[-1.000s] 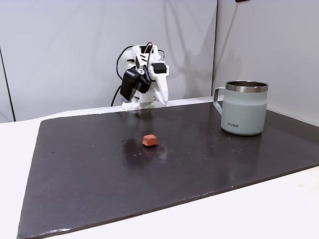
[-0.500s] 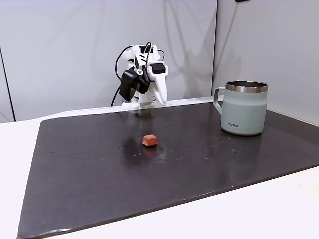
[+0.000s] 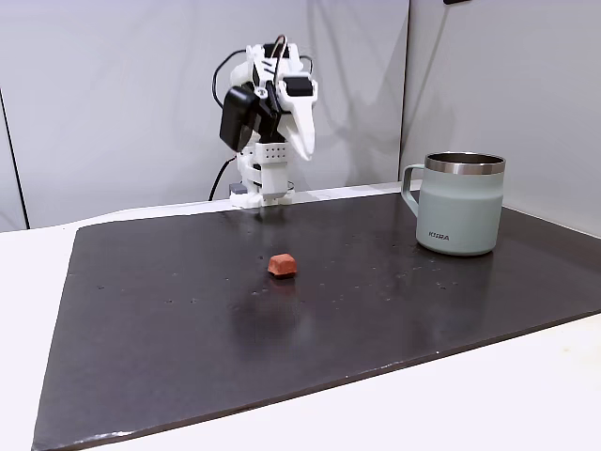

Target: Grasp a cube and put it in the cup.

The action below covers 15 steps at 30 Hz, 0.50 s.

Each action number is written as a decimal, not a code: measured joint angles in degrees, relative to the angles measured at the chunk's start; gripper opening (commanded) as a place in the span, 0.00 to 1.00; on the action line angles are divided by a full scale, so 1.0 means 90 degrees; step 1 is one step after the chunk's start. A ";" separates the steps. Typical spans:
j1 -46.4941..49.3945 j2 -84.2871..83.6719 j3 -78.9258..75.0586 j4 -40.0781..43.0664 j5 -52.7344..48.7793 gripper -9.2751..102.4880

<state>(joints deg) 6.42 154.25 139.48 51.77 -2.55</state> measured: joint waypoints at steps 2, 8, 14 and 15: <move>0.0098 -0.0732 -0.0703 0.0068 -0.0010 0.08; 0.0576 -0.2598 -0.2402 0.0176 -0.0361 0.08; 0.0908 -0.4238 -0.3662 0.0283 -0.0918 0.08; 0.0938 -0.4502 -0.3867 0.0342 -0.0986 0.08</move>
<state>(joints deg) 14.85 113.73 104.68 54.84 -11.43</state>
